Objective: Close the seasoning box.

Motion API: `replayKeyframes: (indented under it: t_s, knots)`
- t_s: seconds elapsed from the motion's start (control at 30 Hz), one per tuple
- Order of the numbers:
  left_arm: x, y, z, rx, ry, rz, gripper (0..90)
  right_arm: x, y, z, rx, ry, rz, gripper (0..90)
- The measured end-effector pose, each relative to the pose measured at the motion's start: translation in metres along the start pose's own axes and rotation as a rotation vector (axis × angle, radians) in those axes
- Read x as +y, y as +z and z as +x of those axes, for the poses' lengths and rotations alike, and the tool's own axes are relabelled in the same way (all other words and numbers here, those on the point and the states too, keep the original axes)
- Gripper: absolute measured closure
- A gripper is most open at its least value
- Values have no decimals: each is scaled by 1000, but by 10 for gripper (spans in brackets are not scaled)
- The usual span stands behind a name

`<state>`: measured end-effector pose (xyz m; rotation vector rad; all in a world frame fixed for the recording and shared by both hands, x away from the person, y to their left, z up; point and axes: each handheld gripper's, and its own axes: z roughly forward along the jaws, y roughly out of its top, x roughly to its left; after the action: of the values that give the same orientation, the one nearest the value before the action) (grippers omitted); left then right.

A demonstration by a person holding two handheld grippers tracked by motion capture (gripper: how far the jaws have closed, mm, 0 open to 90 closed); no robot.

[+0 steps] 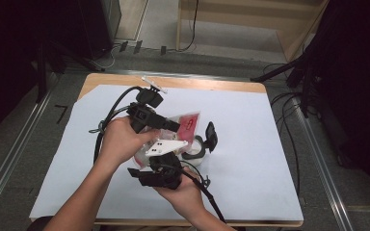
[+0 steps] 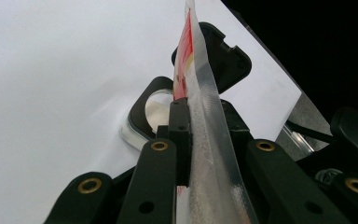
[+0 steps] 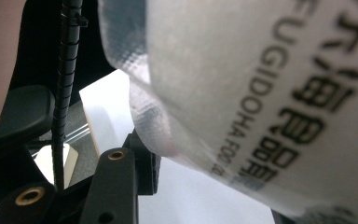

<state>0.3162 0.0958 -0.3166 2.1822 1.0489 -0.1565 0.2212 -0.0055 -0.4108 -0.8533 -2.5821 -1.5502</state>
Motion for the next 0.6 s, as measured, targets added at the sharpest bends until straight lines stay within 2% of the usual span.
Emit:
replayKeyframes:
  t_s: [0.3, 0.6]
  knots:
    - [1, 6, 1, 6, 9, 12, 798, -3, 2, -3, 7, 22, 7, 553]
    - [1, 8, -1, 15, 21, 3, 796, -4, 2, -4, 1, 14, 3, 570]
